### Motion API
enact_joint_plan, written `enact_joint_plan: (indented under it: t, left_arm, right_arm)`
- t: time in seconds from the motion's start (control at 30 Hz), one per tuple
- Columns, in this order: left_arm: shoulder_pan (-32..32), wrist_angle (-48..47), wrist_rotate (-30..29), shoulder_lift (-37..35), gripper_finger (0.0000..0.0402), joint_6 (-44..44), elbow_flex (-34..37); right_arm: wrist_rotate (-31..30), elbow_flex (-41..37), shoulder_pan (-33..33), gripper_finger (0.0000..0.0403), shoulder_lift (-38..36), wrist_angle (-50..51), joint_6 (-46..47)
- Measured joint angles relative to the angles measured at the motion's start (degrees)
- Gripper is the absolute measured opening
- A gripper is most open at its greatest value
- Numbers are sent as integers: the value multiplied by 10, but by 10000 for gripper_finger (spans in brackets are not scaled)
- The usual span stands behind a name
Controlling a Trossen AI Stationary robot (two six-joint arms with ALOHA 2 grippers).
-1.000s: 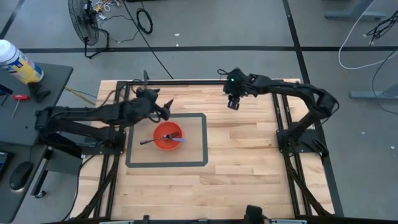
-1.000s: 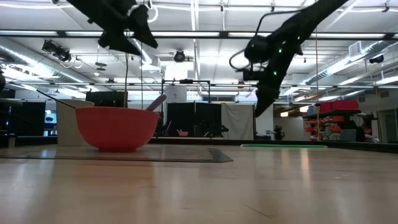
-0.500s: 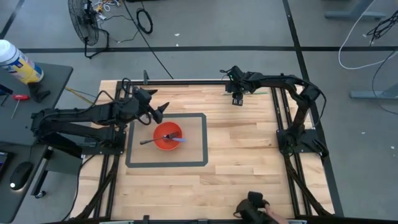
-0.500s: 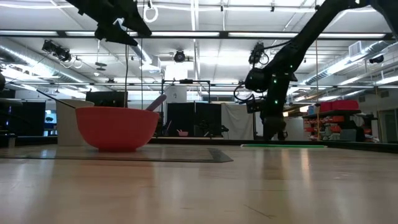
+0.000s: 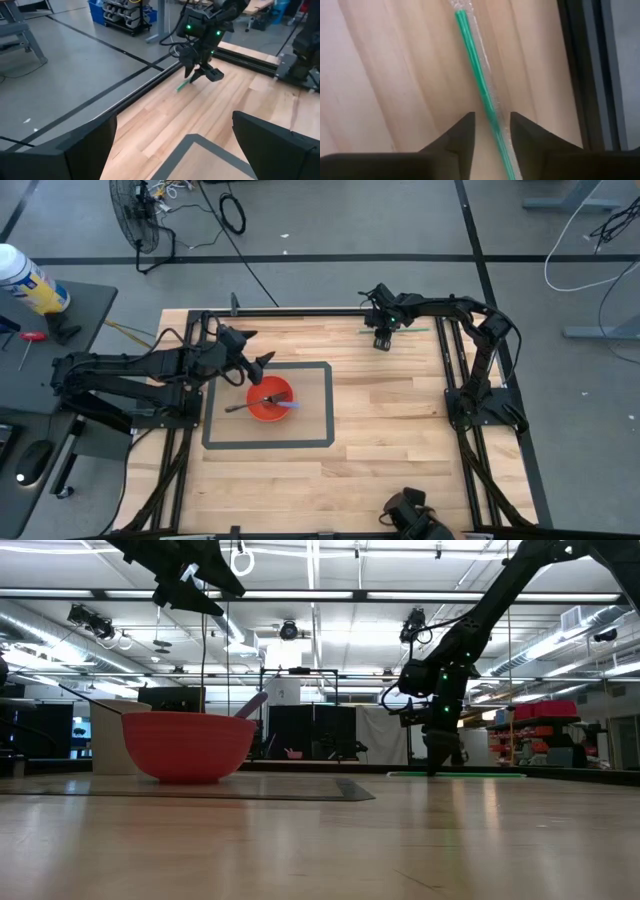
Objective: Pick & Place Utensil
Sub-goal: Put the green straw into the gray cup
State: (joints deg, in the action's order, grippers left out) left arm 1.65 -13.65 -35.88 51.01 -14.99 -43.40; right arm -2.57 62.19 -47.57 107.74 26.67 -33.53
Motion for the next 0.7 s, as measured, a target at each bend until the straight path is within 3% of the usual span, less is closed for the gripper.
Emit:
enact_joint_plan:
  t: [0.3,0.7]
  left_arm:
    - [0,0,1,0,399,-13,0]
    - [0,-8,47,0,399,7,0]
  right_arm:
    - [1,-1,5,58,1,13,-27]
    - [0,-2,28,39,2,20,34]
